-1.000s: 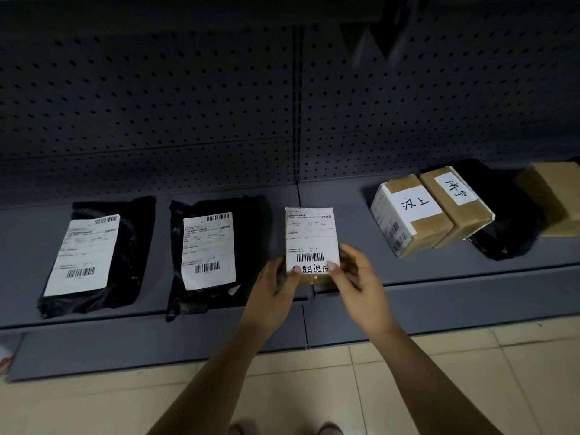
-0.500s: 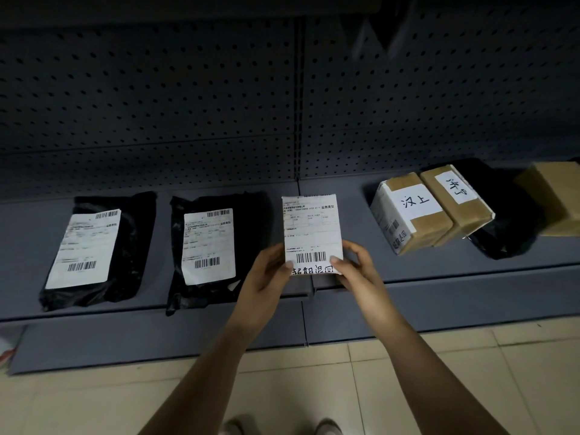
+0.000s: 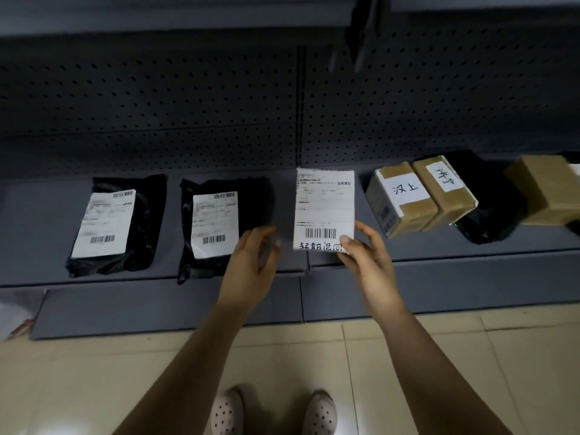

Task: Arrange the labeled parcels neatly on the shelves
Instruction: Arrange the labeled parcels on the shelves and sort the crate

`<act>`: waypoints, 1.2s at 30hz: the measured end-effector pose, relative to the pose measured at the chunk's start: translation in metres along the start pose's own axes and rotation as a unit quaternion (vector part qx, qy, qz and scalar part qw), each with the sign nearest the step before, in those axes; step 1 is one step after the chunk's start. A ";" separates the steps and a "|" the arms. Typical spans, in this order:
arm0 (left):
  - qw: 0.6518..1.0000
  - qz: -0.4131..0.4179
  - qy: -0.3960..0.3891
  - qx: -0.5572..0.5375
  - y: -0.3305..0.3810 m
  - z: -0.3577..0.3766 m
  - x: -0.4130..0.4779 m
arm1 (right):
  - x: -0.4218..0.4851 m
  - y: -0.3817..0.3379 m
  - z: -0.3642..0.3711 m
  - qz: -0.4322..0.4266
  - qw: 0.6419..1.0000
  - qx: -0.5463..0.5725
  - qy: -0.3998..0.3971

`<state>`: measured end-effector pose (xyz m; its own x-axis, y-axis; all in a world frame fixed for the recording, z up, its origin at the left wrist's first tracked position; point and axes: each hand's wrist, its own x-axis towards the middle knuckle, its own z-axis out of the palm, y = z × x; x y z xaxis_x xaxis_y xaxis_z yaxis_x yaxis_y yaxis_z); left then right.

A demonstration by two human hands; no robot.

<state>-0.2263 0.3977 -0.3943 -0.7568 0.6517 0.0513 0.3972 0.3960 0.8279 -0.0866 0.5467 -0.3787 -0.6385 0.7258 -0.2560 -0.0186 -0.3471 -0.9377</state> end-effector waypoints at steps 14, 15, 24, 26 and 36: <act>0.962 0.176 0.046 0.202 0.121 -0.063 -0.082 | -0.118 -0.086 -0.027 -0.018 0.999 0.012 0.048; 0.960 0.191 0.047 0.198 0.131 -0.064 -0.085 | -0.127 -0.091 -0.032 -0.026 0.998 0.013 0.062; 0.926 0.346 0.008 0.149 0.225 -0.064 -0.077 | -0.204 -0.162 -0.062 -0.174 0.963 0.027 0.203; 0.908 0.397 -0.003 0.133 0.255 -0.064 -0.078 | -0.225 -0.182 -0.061 -0.216 0.946 0.023 0.242; 0.781 0.624 -0.021 0.021 0.390 -0.086 -0.109 | -0.357 -0.268 -0.053 -0.378 0.835 -0.020 0.400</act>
<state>-0.0336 0.4249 -0.0289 0.2502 0.5679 0.7841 0.8297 -0.5432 0.1287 0.1873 0.4125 -0.0488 0.2617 0.8985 0.3524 -0.1468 0.3979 -0.9056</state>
